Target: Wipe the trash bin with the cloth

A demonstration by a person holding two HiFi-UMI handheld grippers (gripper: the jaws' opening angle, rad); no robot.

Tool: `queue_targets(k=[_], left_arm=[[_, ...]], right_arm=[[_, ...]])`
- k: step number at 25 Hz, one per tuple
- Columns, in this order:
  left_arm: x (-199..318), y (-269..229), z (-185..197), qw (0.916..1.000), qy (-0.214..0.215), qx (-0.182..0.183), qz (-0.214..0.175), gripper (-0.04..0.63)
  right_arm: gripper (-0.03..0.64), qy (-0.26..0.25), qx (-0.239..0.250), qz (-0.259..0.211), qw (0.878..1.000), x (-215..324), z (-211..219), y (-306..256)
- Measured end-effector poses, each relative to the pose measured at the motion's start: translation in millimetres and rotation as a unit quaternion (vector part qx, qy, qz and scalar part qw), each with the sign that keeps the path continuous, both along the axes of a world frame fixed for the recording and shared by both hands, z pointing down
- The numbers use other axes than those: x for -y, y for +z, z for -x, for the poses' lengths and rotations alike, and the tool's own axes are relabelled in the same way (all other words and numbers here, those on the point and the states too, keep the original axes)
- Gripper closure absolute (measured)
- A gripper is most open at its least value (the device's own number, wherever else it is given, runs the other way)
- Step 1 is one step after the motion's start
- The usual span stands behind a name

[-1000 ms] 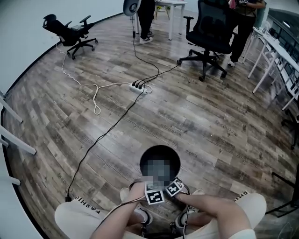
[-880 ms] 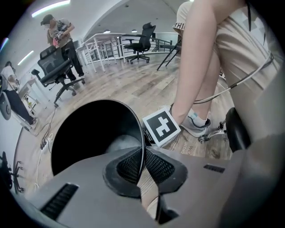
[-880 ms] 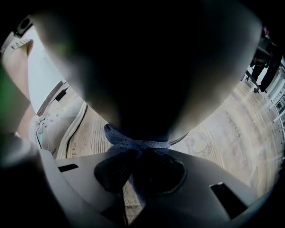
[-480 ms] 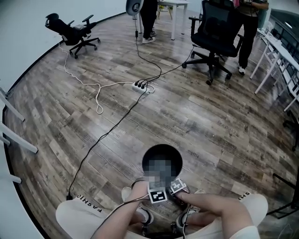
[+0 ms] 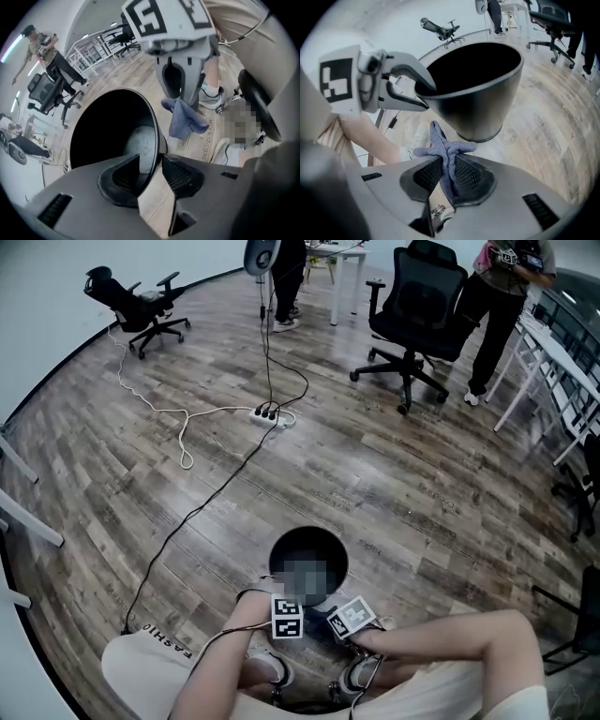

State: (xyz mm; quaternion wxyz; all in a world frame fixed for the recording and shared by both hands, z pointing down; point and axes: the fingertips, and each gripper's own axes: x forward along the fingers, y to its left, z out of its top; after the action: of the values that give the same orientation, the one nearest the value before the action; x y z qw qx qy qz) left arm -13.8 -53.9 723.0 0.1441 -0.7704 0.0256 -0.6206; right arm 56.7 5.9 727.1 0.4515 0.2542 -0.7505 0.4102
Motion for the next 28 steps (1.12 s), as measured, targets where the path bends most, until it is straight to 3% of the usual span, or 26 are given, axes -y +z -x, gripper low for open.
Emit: queue_targets(k=[5, 11, 20, 24, 28], left_arm=[[1.5, -0.8, -1.4, 0.9996, -0.020, 0.013, 0.014, 0.439], [-10.6, -0.6, -19.9, 0.9983, -0.051, 0.026, 0.012, 0.477], [-18.2, -0.8, -52.1, 0.9919, -0.123, 0.010, -0.029, 0.508], [-19.3, -1.9, -54.6, 0.9903, -0.133, 0.004, -0.038, 0.508], [-16.2, -1.8, -54.6, 0.9904, -0.133, -0.008, -0.038, 0.508]], right_arm=[[0.545, 0.002, 0.031, -0.046, 0.998, 27.6, 7.0, -51.5], [0.543, -0.016, -0.003, -0.066, 0.998, 50.7, -6.5, -40.4], [0.543, -0.021, 0.007, -0.101, 0.995, 57.1, -17.0, 38.1], [0.544, -0.044, -0.005, -0.104, 0.994, 51.5, -12.6, 84.6], [0.544, -0.031, -0.005, -0.117, 0.993, 54.3, -3.6, 127.5]])
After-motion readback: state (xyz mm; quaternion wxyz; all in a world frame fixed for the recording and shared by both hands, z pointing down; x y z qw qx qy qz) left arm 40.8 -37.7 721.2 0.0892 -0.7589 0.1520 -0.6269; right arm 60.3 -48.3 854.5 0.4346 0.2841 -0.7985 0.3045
